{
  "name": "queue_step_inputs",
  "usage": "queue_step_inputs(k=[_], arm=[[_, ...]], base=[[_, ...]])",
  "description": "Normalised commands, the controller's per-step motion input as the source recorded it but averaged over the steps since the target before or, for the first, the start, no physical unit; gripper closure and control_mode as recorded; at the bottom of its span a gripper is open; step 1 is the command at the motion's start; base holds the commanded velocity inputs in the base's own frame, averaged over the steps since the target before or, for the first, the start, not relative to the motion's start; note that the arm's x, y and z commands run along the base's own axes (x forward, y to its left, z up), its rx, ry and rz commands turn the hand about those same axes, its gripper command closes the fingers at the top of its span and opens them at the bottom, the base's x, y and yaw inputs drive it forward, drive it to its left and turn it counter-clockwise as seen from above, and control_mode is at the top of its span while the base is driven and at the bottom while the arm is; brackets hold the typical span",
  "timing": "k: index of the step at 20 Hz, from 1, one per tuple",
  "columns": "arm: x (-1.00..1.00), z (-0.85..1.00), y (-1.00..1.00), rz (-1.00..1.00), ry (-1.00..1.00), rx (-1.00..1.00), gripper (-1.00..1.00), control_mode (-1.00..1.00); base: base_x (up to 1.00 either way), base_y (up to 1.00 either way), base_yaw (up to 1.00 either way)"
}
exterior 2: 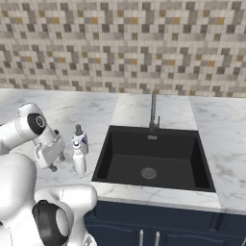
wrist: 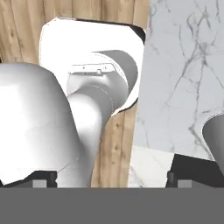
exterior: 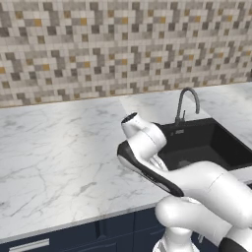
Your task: Locate and retrieve the spray and soap dispenser from the cabinet. Place them next to the sink.
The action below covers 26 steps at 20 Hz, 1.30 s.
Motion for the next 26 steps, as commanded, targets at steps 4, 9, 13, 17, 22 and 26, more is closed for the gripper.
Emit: queue_step_inputs(k=[4, 9, 13, 17, 22, 26], arm=[[0.31, 0.21, -0.24, 0.09, 0.15, 0.22, -1.0, -1.0], [0.09, 0.0, 0.0, 0.06, 0.0, 0.0, -1.0, -1.0], [0.35, 0.0, 0.1, 0.04, -0.01, 0.01, -1.0, -1.0], [0.39, 0.08, 0.26, 0.07, -0.03, 0.03, -1.0, -1.0], [0.14, 0.33, 0.33, 0.04, -0.01, 0.0, -1.0, -1.0], [-0.35, 0.28, 0.29, 0.0, -0.07, 0.03, -1.0, -1.0]], base=[[0.0, 0.0, 0.0], [0.0, 0.0, 0.0], [0.0, 0.0, 0.0], [0.0, 0.0, 0.0], [0.0, 0.0, 0.0], [0.0, 0.0, 0.0]])
